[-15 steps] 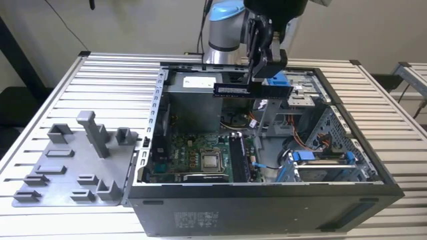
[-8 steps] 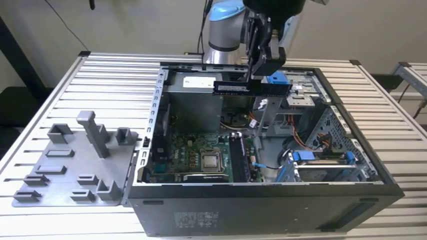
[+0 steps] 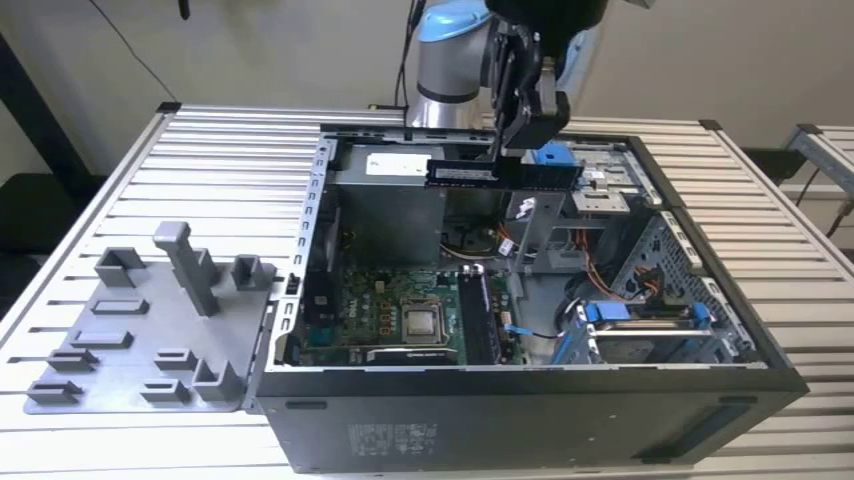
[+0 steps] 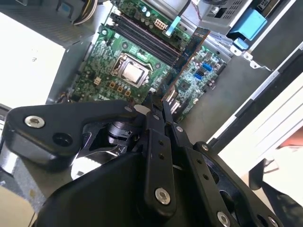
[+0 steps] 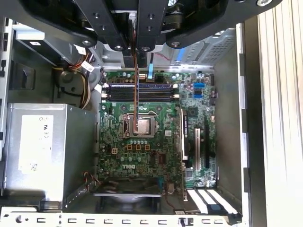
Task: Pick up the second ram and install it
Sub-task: 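Pick up the second ram and move it above second insertion slot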
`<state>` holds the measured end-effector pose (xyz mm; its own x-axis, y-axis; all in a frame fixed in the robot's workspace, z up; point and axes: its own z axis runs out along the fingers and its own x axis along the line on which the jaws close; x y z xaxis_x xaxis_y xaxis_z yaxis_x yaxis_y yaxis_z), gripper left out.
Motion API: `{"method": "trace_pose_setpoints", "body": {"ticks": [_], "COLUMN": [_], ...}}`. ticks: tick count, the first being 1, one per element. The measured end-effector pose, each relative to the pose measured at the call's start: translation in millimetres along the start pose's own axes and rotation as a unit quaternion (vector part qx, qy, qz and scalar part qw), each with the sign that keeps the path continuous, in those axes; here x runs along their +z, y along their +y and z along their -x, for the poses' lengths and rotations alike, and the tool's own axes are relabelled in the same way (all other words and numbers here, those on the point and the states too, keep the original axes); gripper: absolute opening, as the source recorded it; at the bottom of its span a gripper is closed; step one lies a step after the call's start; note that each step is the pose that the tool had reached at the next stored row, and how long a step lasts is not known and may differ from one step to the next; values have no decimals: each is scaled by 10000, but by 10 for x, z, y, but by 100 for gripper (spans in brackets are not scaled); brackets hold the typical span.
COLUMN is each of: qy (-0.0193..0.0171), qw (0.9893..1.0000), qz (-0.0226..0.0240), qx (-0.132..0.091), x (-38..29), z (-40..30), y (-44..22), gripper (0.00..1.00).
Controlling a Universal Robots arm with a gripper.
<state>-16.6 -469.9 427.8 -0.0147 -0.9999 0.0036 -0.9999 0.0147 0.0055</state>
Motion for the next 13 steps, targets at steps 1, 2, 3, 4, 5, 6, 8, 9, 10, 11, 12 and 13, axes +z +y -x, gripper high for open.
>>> {"method": "trace_pose_setpoints", "body": {"ticks": [1, 2, 3, 4, 5, 6, 8, 9, 10, 11, 12, 13], "qy": [0, 0, 0, 0, 0, 0, 0, 0, 0, 0, 0, 0], "qw": [10000, 10000, 10000, 10000, 10000, 10000, 10000, 10000, 10000, 10000, 10000, 10000], "qz": [0, 0, 0, 0, 0, 0, 0, 0, 0, 0, 0, 0], "qx": [0, 0, 0, 0, 0, 0, 0, 0, 0, 0, -1, 0], "x": [0, 0, 0, 0, 0, 0, -1, -1, -1, -1, -1, -1], "z": [11, 25, 44, 69, 101, 129, 186, 214, 241, 267, 291, 311], "y": [0, 0, 0, 1, 1, 2, 3, 3, 3, 4, 4, 4], "gripper": [14, 14, 14, 14, 14, 14, 14, 14, 14, 14, 14, 14]}}
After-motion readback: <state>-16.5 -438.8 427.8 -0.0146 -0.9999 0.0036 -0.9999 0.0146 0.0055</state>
